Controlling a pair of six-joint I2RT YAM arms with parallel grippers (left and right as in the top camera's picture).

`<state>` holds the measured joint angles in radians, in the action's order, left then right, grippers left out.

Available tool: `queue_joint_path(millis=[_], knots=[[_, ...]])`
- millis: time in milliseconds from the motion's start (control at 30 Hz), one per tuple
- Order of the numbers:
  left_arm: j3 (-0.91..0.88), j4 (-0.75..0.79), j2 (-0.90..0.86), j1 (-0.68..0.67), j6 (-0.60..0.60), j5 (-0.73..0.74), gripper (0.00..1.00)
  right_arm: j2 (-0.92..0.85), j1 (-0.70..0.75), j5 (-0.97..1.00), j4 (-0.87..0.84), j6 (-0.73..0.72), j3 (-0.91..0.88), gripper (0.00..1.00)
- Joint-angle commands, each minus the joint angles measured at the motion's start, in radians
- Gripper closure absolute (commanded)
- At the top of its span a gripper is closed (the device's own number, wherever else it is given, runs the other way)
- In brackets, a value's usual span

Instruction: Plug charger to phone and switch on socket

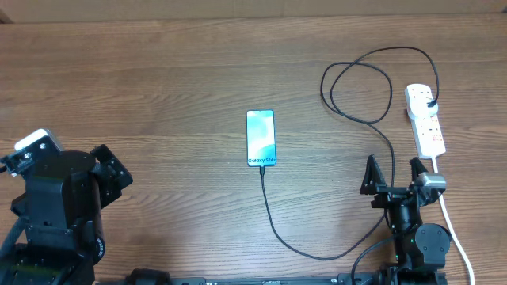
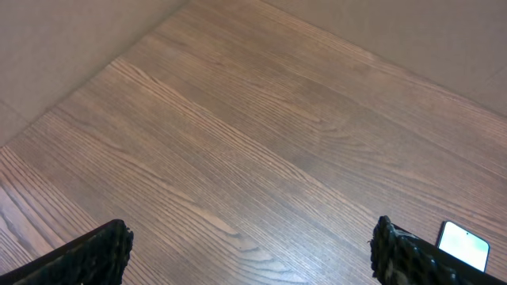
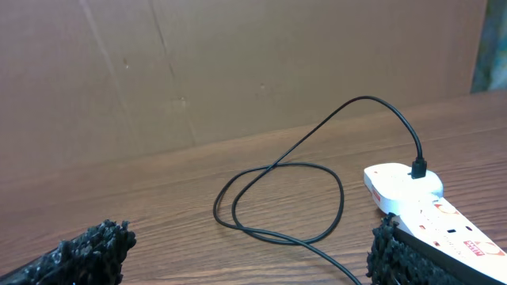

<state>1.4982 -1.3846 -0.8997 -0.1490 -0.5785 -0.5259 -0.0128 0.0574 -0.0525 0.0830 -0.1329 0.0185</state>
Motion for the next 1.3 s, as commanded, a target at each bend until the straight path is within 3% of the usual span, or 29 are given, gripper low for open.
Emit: queue_joint_path(millis=[0, 333, 533, 933, 1267], knots=[[0.0, 0.0, -0.002, -0.001, -0.02, 0.0, 0.0, 0.01, -0.006, -0.002, -0.003, 0.007, -0.011, 0.0], [0.0, -0.014, 0.023, -0.005, -0.021, 0.006, 0.0, 0.01, -0.006, -0.002, -0.003, 0.007, -0.011, 0.0], [-0.139, 0.106, 0.118, -0.007, -0.031, 0.07, 0.01, 0.01, -0.006, -0.002, -0.003, 0.007, -0.011, 0.0], [-0.97, 0.778, 0.597, 0.056, -0.015, 0.249, 0.0, 0.01, -0.006, -0.002, -0.003, 0.007, -0.011, 0.0], [-1.344, 1.176, 0.852, 0.118, 0.278, 0.409, 0.01, 0.01, -0.006, -0.002, -0.003, 0.007, -0.011, 0.0]])
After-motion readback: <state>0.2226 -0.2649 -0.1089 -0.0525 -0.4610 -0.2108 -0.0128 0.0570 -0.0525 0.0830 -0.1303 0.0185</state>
